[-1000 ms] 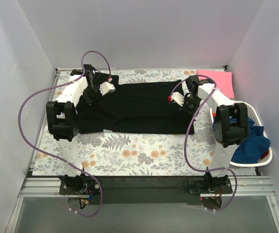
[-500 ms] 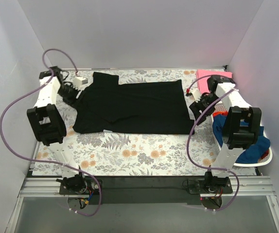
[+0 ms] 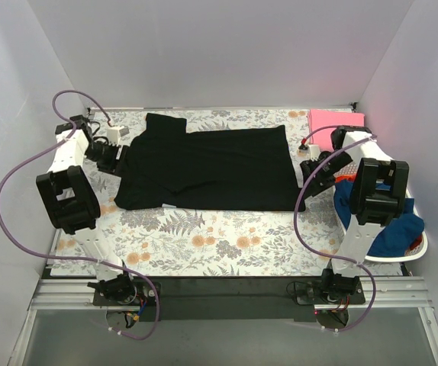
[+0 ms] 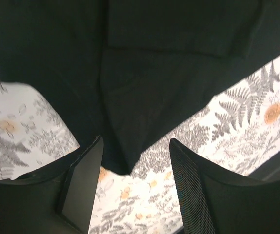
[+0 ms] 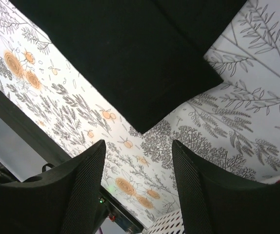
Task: Fold and stack the t-shirts
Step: Fold the tshirt
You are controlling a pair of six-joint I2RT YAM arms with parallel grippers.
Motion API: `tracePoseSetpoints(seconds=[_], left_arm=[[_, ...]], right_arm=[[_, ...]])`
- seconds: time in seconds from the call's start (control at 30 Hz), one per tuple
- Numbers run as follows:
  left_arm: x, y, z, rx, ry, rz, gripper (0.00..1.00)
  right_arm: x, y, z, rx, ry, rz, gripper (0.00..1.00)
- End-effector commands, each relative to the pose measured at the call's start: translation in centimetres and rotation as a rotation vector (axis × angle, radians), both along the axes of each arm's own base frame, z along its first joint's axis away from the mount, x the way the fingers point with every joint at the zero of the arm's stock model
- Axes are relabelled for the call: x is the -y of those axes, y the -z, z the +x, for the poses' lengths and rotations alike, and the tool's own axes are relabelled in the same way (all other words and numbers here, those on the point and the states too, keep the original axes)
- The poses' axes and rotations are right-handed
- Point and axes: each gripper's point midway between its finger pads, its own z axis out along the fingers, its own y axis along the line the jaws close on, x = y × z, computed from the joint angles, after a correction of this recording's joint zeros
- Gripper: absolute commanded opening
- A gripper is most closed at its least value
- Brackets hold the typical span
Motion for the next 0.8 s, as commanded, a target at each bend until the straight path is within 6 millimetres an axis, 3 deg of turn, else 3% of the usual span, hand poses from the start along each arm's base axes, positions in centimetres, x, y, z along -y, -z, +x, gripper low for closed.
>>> tracePoseSetpoints(seconds=[0.0,0.23,0.47,0.77], left_arm=[[1.0,0.2,2.2,0.015,-0.022,-0.029,0.56],[0.5,2.5,2.2,-0.024,-0.05,0.024,0.53],[0.0,5.0,0.3,-0.082,-0.074,0.078,0.52],[0.5,5.9,0.2,-0.105,-0.082,0.074,0.46]], right_arm=[[0.6,0.7,2.0,0.019,0.031,-0.021,0.63],[0.7,2.3,1.3,-0.03,0.026,-0.029,0.6],[1.0,2.6,-0.3,-0.05,0.008,-0.054,0.63],[0.5,3.3,-1.3,-0.092,0.01,-0.029,0.58]])
